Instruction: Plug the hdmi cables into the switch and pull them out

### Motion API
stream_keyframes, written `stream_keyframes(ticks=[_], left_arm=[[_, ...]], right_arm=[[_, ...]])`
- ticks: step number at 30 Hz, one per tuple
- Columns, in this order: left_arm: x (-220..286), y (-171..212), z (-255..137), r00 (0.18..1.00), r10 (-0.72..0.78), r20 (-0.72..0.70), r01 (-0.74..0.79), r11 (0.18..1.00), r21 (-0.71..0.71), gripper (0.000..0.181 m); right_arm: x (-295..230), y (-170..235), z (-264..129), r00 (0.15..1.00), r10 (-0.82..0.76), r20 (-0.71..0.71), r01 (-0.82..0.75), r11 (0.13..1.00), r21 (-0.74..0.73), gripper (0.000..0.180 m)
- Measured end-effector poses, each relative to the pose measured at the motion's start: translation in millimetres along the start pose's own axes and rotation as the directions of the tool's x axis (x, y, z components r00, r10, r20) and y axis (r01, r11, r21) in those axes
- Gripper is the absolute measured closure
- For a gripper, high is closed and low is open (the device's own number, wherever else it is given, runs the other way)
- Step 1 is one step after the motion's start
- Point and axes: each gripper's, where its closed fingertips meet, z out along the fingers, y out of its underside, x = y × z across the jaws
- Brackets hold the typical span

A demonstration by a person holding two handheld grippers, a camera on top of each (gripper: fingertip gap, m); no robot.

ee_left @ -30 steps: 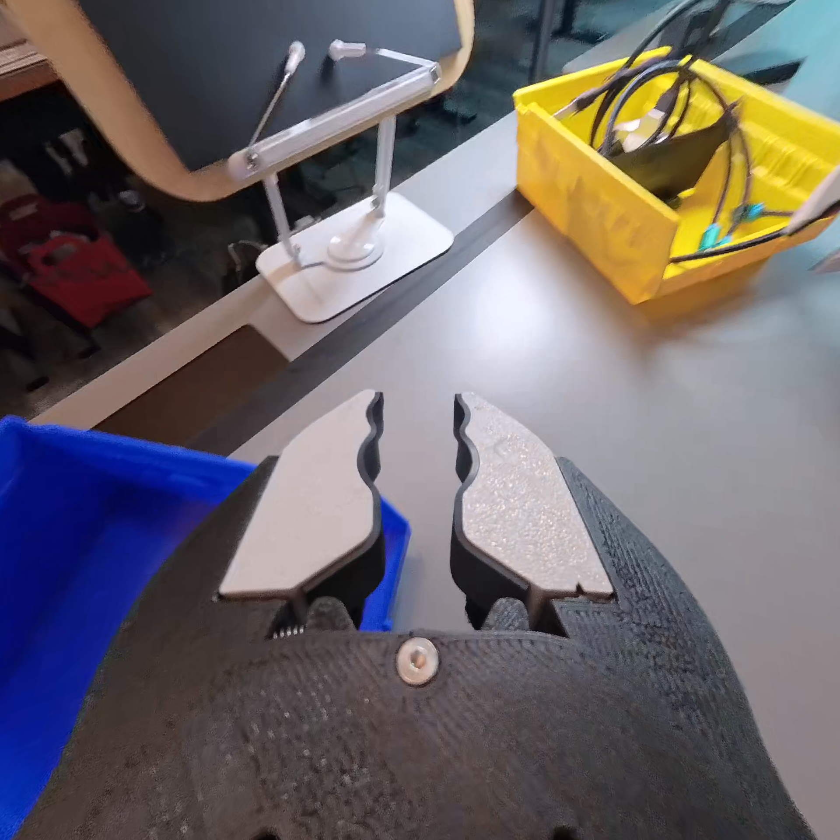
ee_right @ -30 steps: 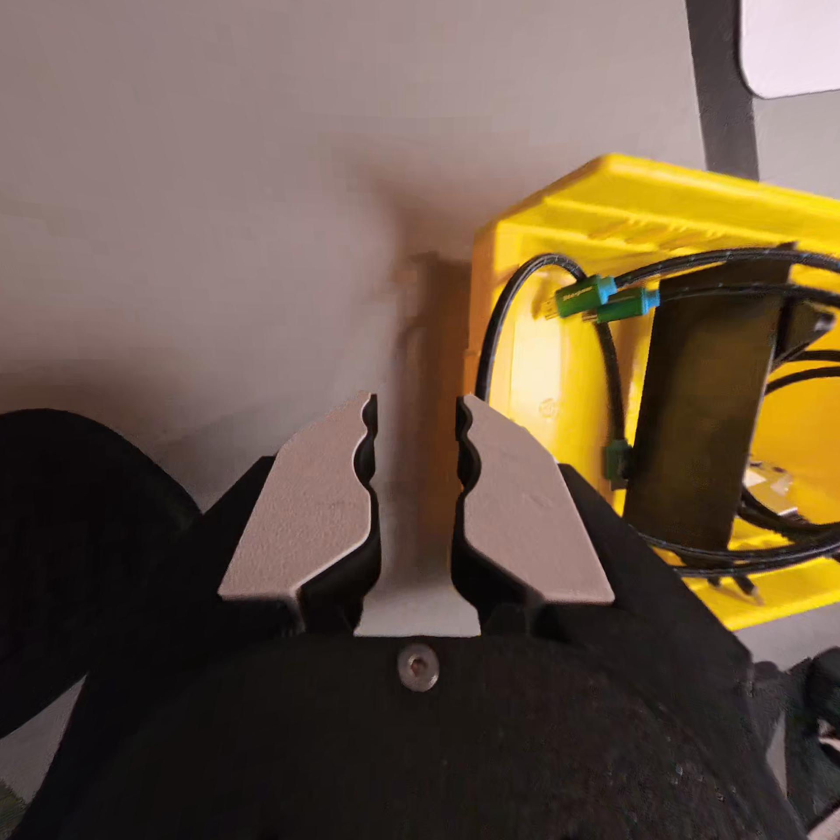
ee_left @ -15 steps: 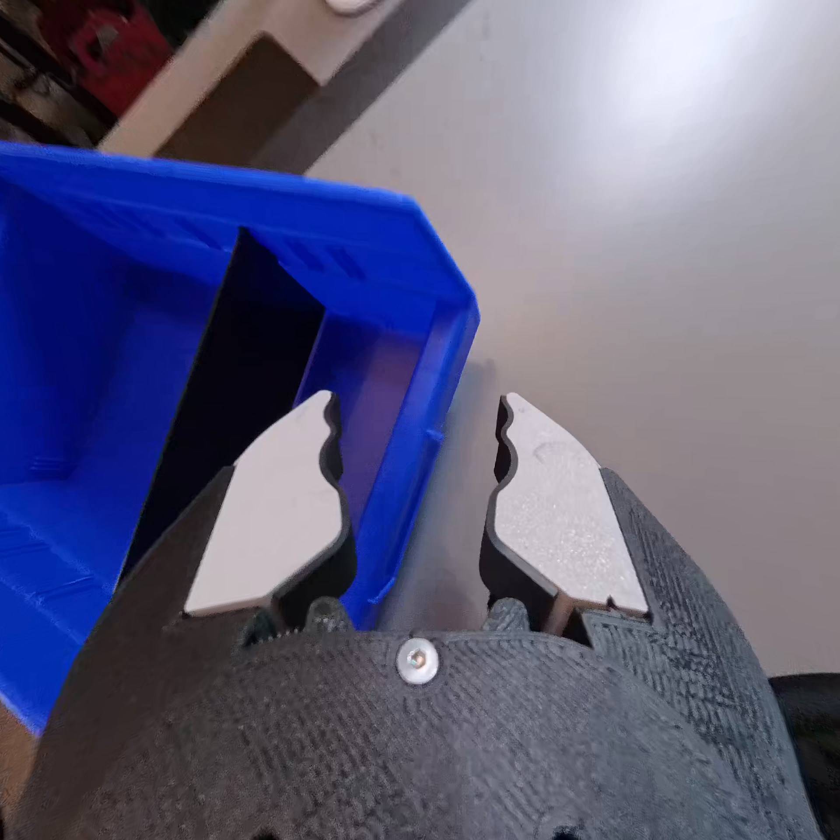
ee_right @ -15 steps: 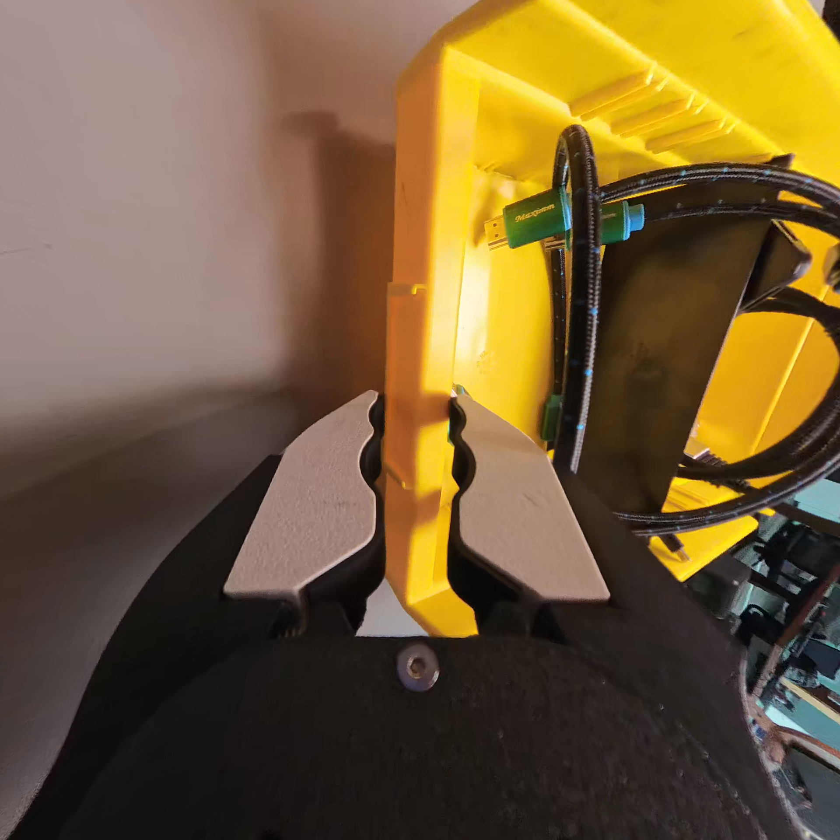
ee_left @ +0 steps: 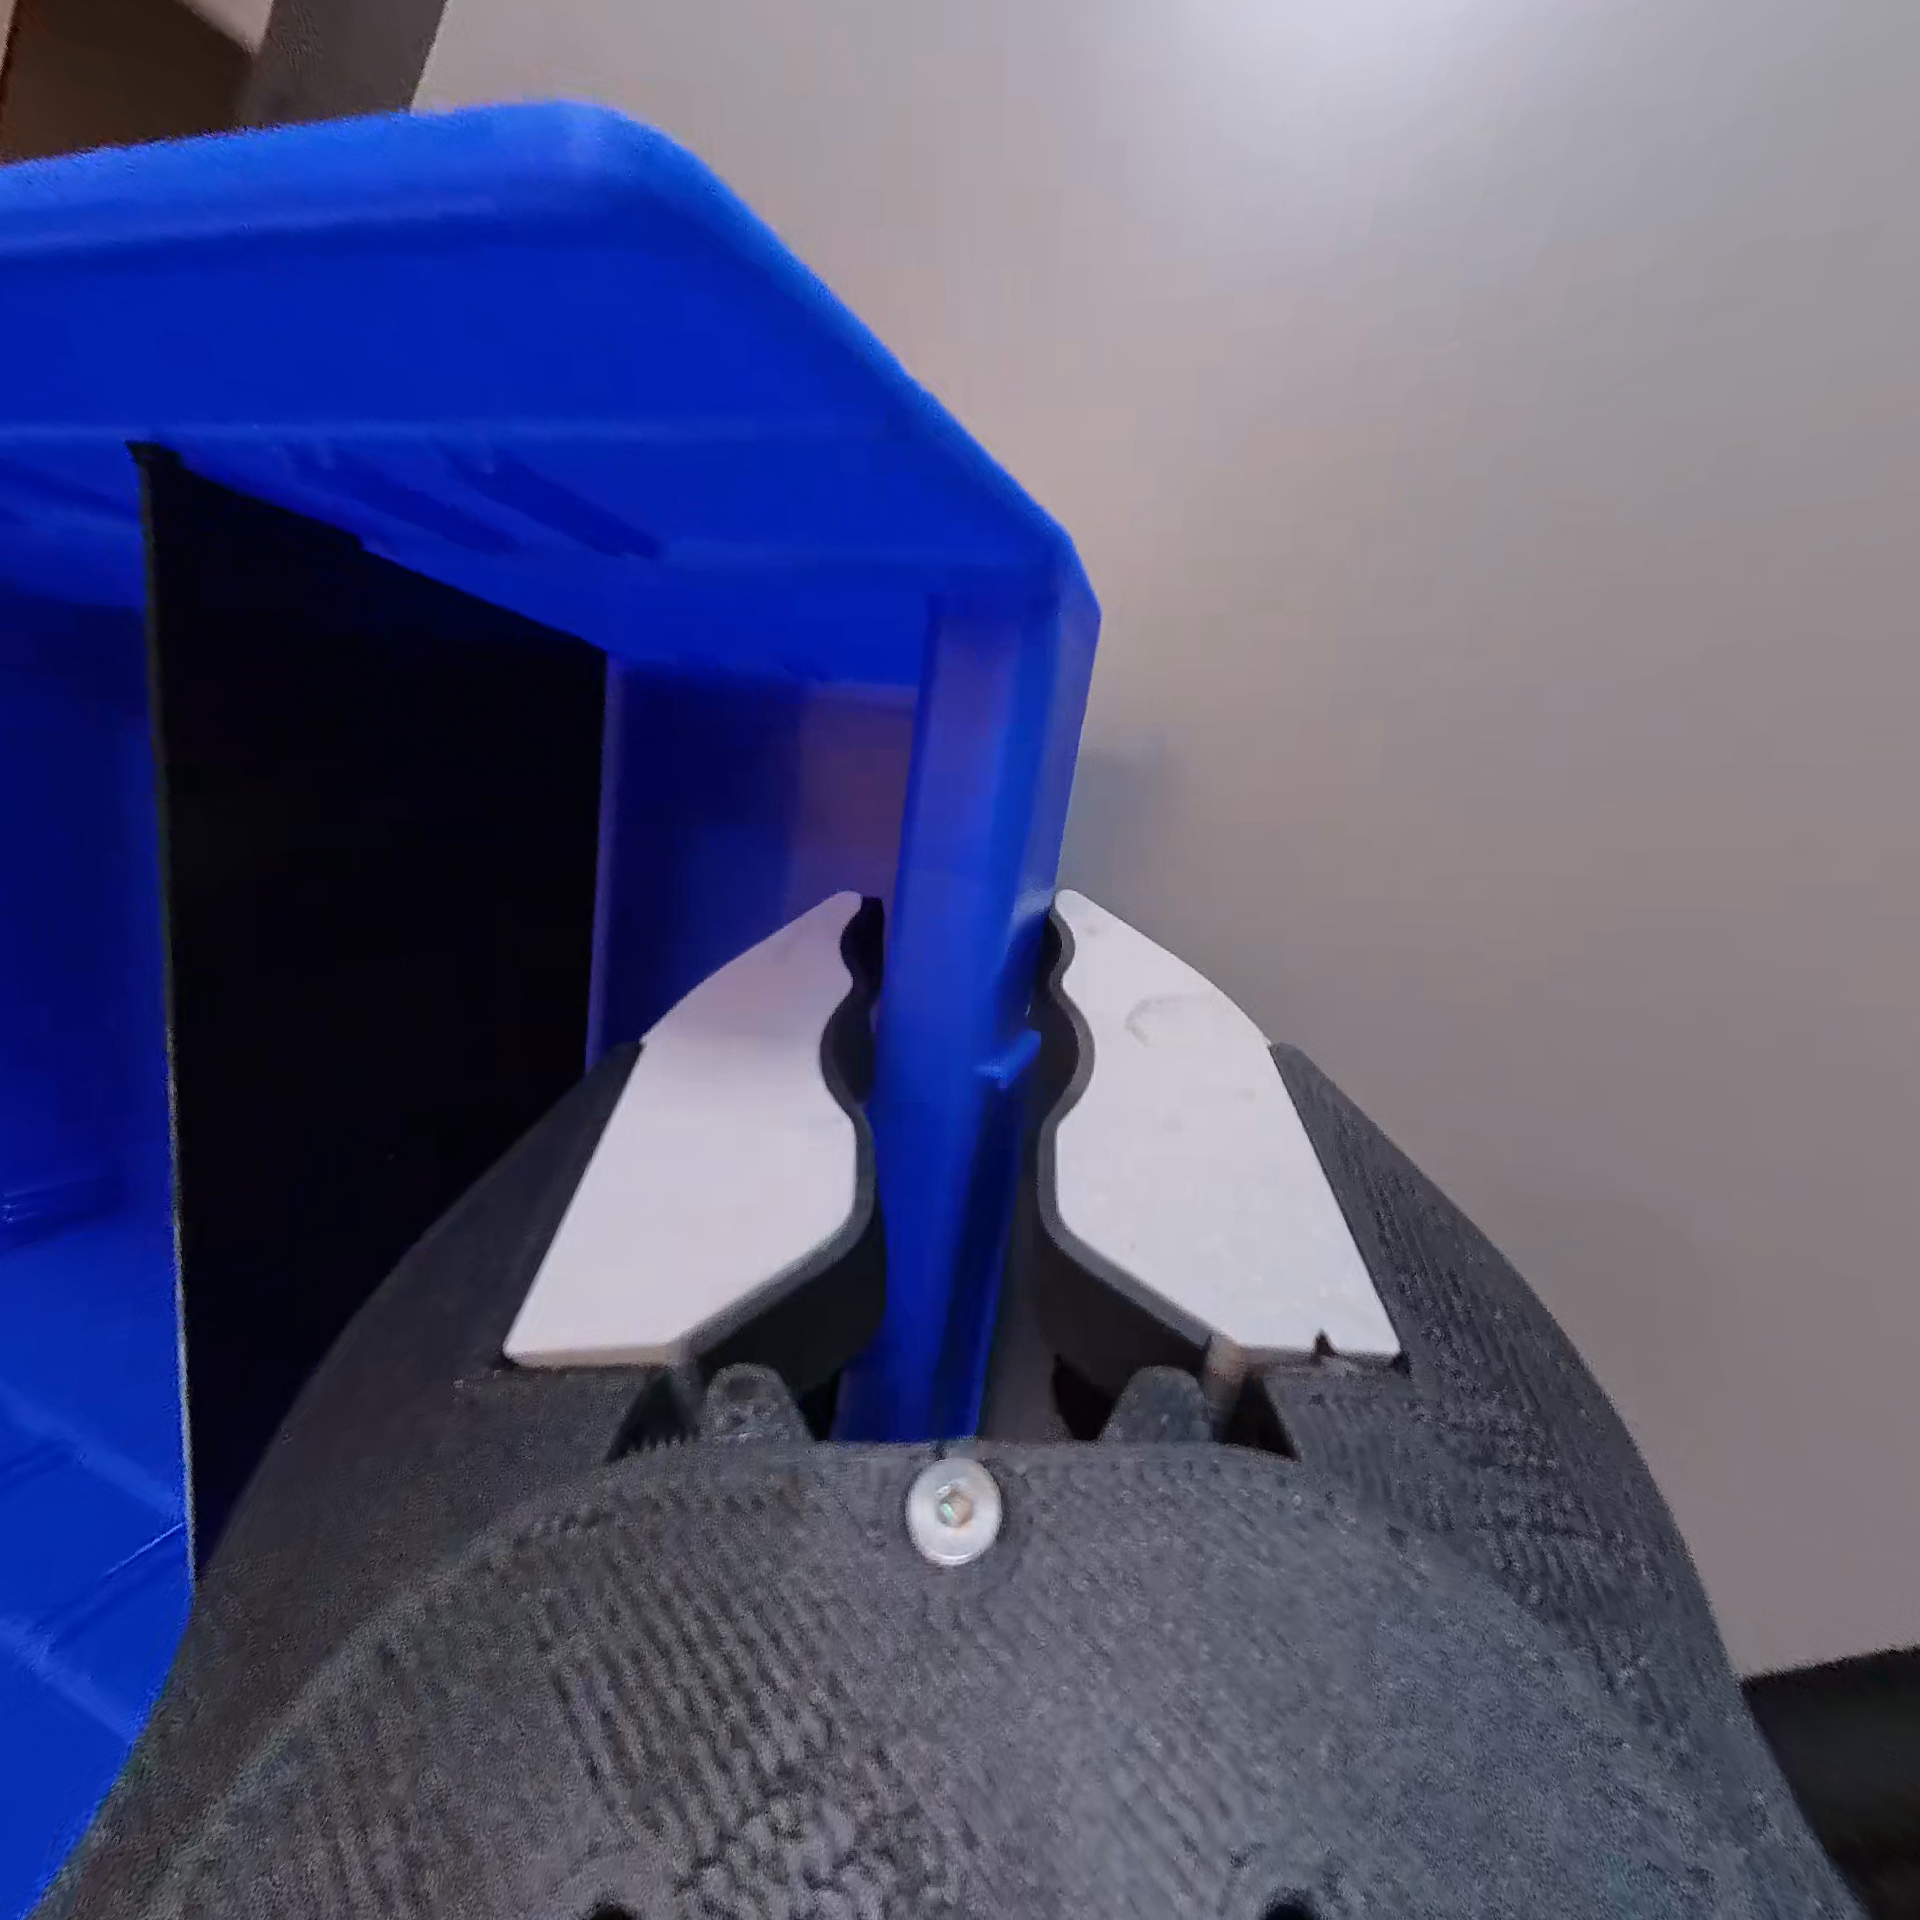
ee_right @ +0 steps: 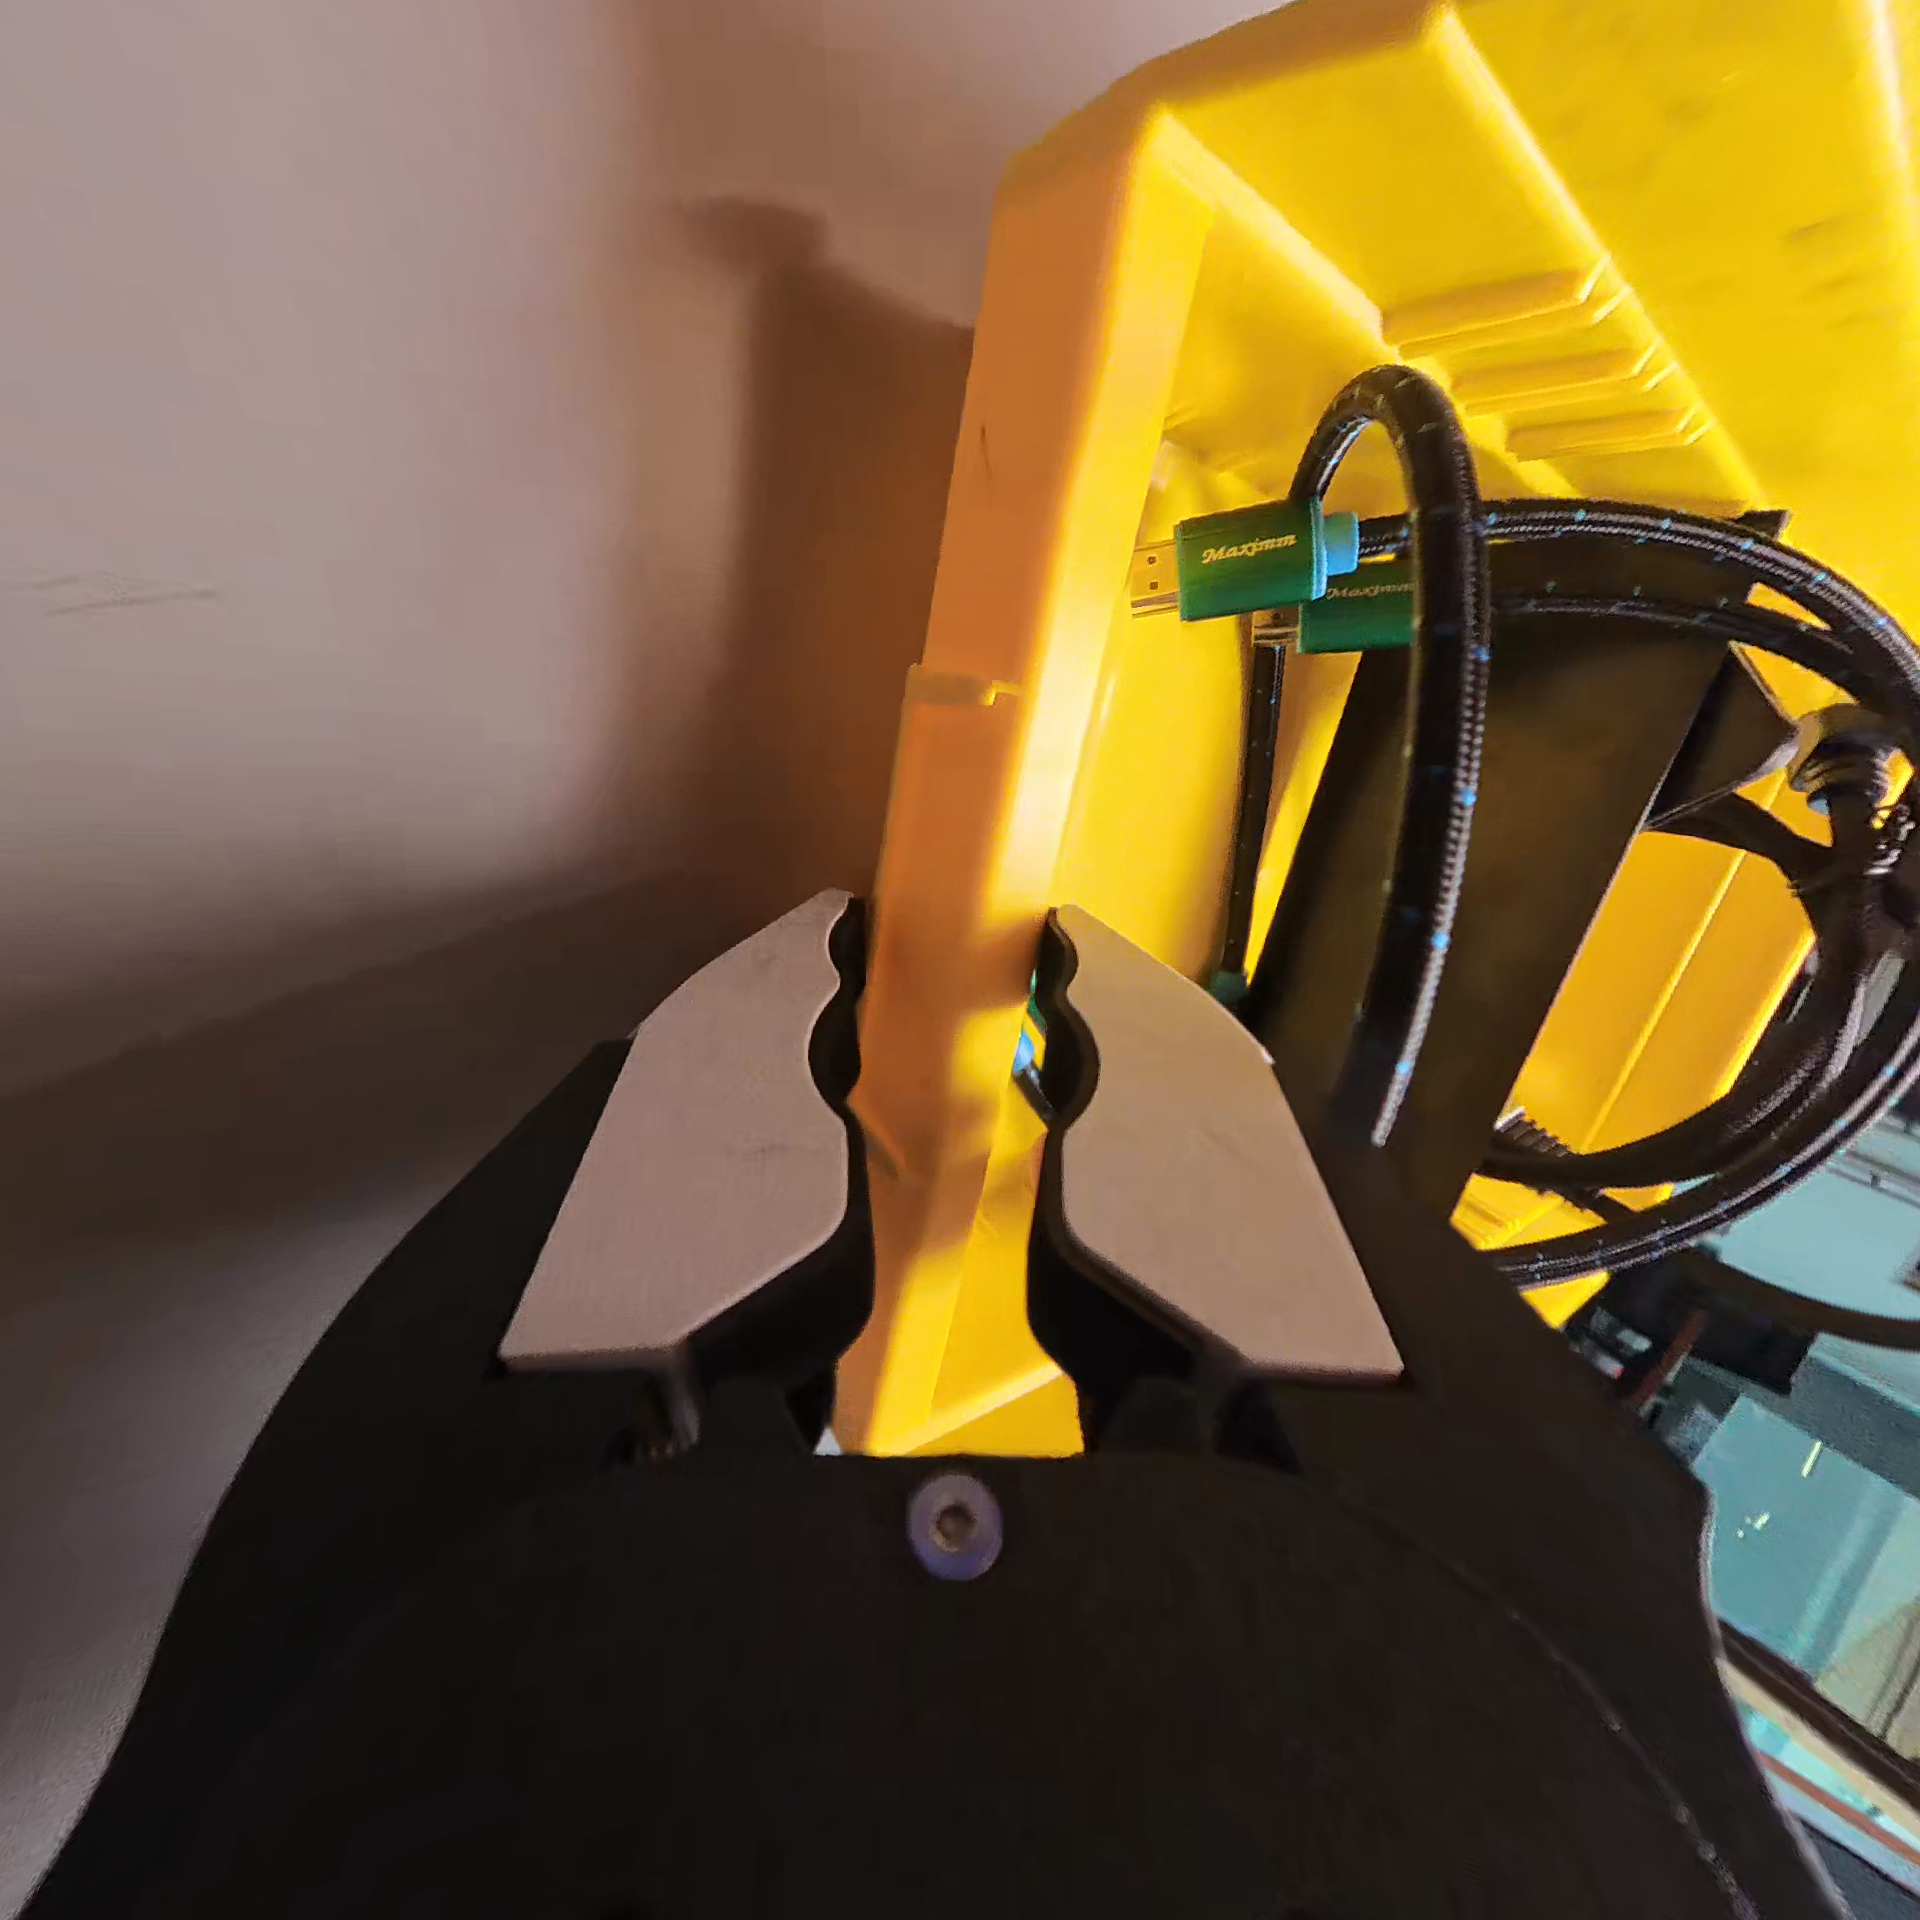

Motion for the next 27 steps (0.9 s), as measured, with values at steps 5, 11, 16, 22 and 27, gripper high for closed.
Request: stream_keyframes(ticks=[5,11,16,22,27], left_arm=[[56,-44,-1,0.981,0.191,-0.046,-0.186,0.979,0.086,0.151],[113,-98,-4,0.913,0.406,-0.028,-0.389,0.891,0.236,0.147],[155,-139,-58,0.948,0.287,-0.136,-0.167,0.814,0.556,0.142],[222,-143,-105,0.874,0.18,-0.451,0.157,0.775,0.612,0.129],[244,-140,-80,0.919,0.077,-0.387,0.162,0.821,0.547,0.125]], right_arm=[[-35,-20,-24,0.994,-0.103,-0.027,0.105,0.99,0.097,0.148],[-85,-36,-64,0.98,-0.178,-0.093,0.195,0.957,0.217,0.148],[-122,-47,-141,0.989,0.138,0.045,-0.141,0.845,0.515,0.151],[-102,35,-170,0.739,0.657,0.148,-0.591,0.527,0.611,0.153],[-107,44,-161,0.791,0.612,0.025,-0.497,0.618,0.61,0.151]])
